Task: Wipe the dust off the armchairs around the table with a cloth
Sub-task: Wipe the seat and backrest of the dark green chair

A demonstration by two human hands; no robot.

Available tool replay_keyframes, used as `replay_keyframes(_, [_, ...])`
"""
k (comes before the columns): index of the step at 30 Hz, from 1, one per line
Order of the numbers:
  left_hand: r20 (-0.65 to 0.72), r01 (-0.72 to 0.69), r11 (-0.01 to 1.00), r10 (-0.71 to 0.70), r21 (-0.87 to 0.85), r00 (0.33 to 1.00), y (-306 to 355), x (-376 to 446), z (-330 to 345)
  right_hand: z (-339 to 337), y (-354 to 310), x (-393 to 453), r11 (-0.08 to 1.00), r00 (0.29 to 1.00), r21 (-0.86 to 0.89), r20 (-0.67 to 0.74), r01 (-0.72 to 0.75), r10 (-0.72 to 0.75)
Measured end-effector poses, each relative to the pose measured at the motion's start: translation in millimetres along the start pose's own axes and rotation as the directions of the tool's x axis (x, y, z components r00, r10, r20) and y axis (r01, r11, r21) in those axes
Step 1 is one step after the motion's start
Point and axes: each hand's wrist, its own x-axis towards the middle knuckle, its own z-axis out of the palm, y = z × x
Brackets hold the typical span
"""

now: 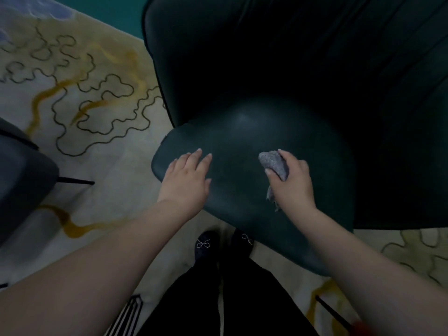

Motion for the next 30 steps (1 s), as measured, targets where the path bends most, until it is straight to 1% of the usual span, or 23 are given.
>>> replay_keyframes(4, [0.006, -0.053, 0.994, 0.053, 0.098, 0.999, 6, -13, -47, -38, -36, -17, 0.999, 1.000, 0.047, -0.003, -0.005, 0.005])
replay_keyframes(7, [0.004, -0.039, 0.992, 0.039, 0.119, 0.999, 1, -20, -78, -57, -58, -25, 0.998, 1.000, 0.066, -0.019, -0.003, 0.004])
replay_keyframes(10, [-0.036, -0.008, 0.991, 0.013, 0.134, 0.999, -8, -27, -107, -66, -83, -27, 0.997, 1.000, 0.073, -0.020, 0.000, 0.001])
replay_keyframes(15, [-0.089, 0.020, 0.996, -0.012, 0.082, 0.996, -36, -22, -148, -60, -132, -20, 0.994, 0.999, 0.109, -0.045, 0.006, -0.001])
replay_keyframes(19, [-0.091, 0.005, 1.000, -0.002, 0.031, 0.996, -72, -3, -173, -39, -175, -8, 0.994, 0.995, 0.110, -0.095, 0.006, 0.004])
replay_keyframes(22, [-0.107, -0.054, 0.998, 0.052, -0.014, 0.993, -102, 20, -192, -14, -206, 0, 0.992, 0.989, 0.124, -0.145, -0.010, 0.028])
replay_keyframes(25, [-0.114, -0.143, 0.989, 0.138, -0.044, 0.984, -133, 42, -214, 13, -238, 5, 0.990, 0.980, 0.135, -0.188, -0.047, 0.072])
replay_keyframes(30, [-0.117, -0.288, 0.957, 0.283, -0.027, 0.952, -185, 73, -253, 42, -285, 7, 0.975, 0.940, 0.202, -0.304, -0.093, 0.152])
